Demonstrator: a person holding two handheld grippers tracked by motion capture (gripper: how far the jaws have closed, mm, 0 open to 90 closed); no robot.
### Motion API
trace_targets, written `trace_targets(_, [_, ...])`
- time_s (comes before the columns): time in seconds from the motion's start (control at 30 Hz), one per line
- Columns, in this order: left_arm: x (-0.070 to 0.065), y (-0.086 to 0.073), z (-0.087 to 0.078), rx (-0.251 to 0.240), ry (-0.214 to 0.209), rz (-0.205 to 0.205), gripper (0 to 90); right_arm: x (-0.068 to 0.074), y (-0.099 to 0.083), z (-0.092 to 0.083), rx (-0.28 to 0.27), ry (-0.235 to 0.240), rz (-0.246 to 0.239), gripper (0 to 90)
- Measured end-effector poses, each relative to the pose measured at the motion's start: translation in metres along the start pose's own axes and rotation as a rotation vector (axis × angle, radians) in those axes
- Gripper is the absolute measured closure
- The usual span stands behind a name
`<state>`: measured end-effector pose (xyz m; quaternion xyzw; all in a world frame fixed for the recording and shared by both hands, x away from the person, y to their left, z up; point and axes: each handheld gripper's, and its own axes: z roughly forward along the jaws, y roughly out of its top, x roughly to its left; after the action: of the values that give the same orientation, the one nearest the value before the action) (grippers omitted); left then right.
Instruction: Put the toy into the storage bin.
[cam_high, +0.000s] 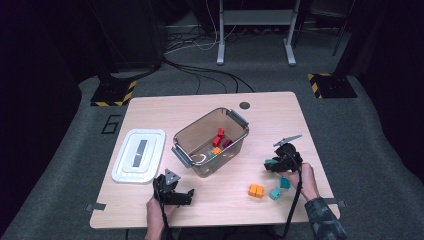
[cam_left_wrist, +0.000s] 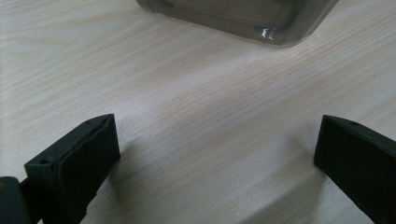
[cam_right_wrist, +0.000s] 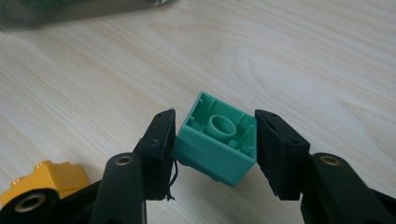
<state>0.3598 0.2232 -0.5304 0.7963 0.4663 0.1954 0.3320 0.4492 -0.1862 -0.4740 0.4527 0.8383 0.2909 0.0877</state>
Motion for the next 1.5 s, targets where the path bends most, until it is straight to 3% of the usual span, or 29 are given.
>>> trace_targets(0.63, [0.0,0.0,0.0,0.0,0.0,-0.001,0.0,0.003,0.04,-0.031,-0.084,-0.015,-0.038,50.0])
trace_targets(1.13, [0.0,0.0,0.0,0.005,-0.001,0.007,0.0,-0.004,0.077,-0.054,-0.137,-0.045,-0.029,50.1])
trace_targets(1.5, [0.001,0.0,0.0,0.005,-0.001,0.007,0.0,-0.003,0.105,-0.062,-0.155,-0.046,-0.052,50.1])
